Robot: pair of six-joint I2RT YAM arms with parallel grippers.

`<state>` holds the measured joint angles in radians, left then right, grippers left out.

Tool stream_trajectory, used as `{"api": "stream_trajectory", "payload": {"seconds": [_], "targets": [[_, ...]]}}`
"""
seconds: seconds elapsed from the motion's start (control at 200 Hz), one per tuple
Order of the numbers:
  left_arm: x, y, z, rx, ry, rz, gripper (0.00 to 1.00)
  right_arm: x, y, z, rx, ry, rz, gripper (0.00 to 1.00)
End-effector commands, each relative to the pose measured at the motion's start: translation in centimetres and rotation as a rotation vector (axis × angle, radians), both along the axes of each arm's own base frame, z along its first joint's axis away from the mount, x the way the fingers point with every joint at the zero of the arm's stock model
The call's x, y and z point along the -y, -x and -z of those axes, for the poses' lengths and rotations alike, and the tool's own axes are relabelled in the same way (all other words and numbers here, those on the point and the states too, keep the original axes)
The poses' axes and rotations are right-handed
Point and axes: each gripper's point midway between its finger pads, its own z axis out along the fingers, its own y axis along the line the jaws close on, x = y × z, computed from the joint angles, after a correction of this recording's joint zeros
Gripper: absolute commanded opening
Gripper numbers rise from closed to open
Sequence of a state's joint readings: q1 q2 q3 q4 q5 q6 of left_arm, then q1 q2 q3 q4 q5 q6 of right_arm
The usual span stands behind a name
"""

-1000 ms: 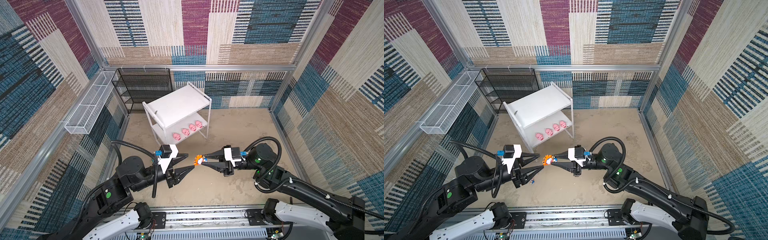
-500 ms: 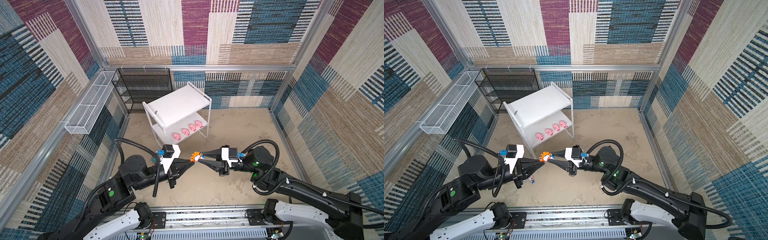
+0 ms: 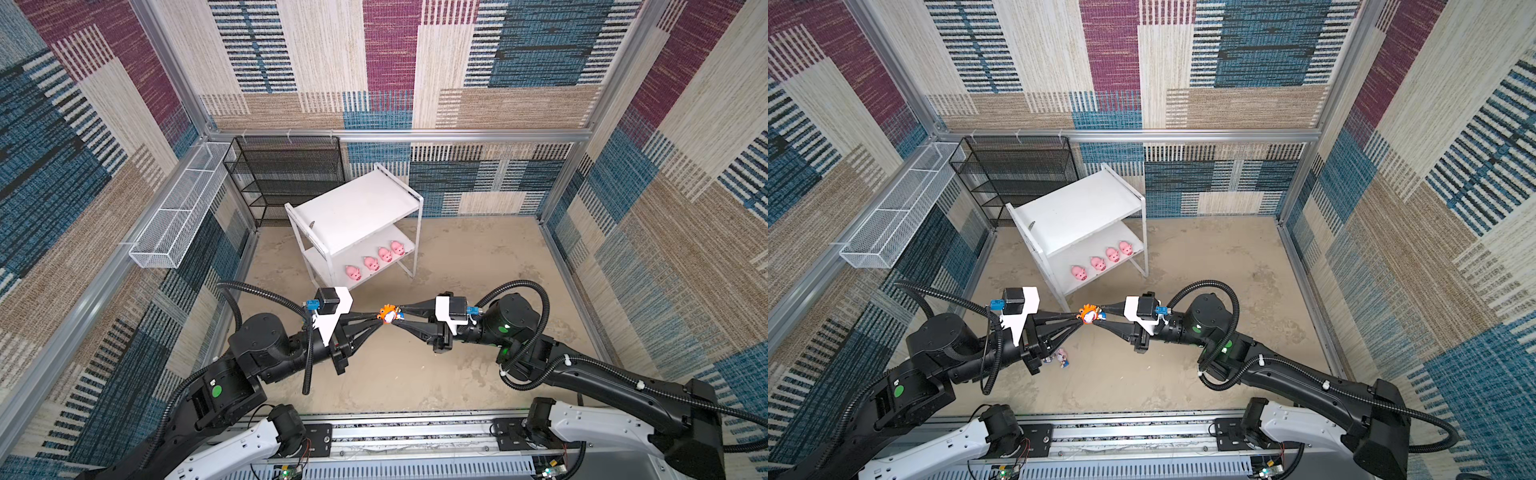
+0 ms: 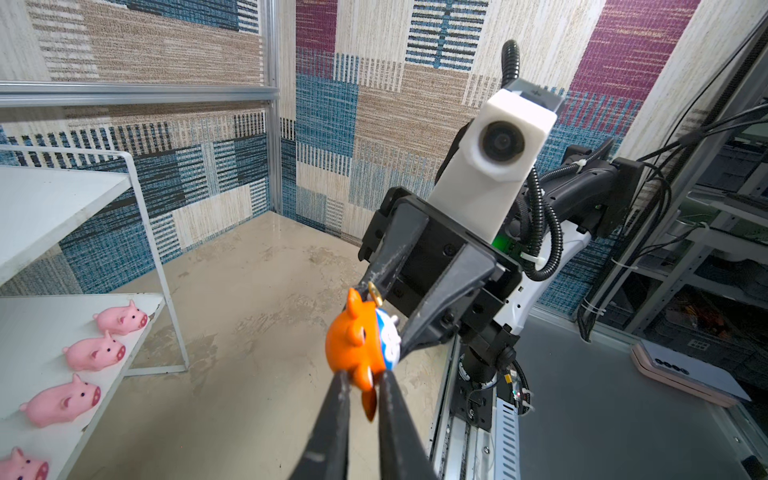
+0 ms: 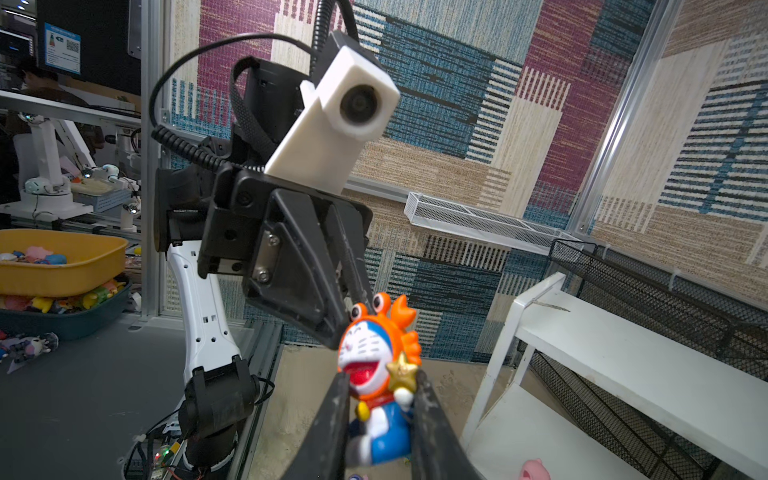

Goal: Place and organize the plastic toys onto the shelf

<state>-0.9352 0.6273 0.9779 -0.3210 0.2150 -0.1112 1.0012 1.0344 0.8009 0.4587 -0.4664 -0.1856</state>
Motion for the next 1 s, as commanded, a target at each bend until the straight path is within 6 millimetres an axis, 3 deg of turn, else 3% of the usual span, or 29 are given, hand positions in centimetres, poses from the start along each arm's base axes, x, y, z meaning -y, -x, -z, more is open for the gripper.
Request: {"api": "stream_trajectory", "payload": {"seconds": [0.0,0.185,0.341,0.636,0.997], "targets": [[0.2,0.2,-1.4,0.049,0.036,0.017,0.00,-0.2,0.5,-0.5,0.007,-0.012,-0.026,0.23],[0.0,0.5,-1.4,0.052,0.032,0.026,0.00,-0.6,0.5,-0.1,-0.007,0.003,-0.038,0.28],[-0.6,0.7,-0.5,0.055,-0.044,0.017,0.00,-1.3,0.2,0.7,-0.039,0.084,-0.043,0.46],[-2.5,0.4,2.3,0.036,-0.248,-0.042,0.00,-1.7,-0.3,2.6,-0.094,0.325,-0.056,0.65],[-3.1,0.1,3.9,0.029,-0.329,-0.065,0.00,-3.1,-0.7,4.2,-0.133,0.505,-0.129,0.61]]}}
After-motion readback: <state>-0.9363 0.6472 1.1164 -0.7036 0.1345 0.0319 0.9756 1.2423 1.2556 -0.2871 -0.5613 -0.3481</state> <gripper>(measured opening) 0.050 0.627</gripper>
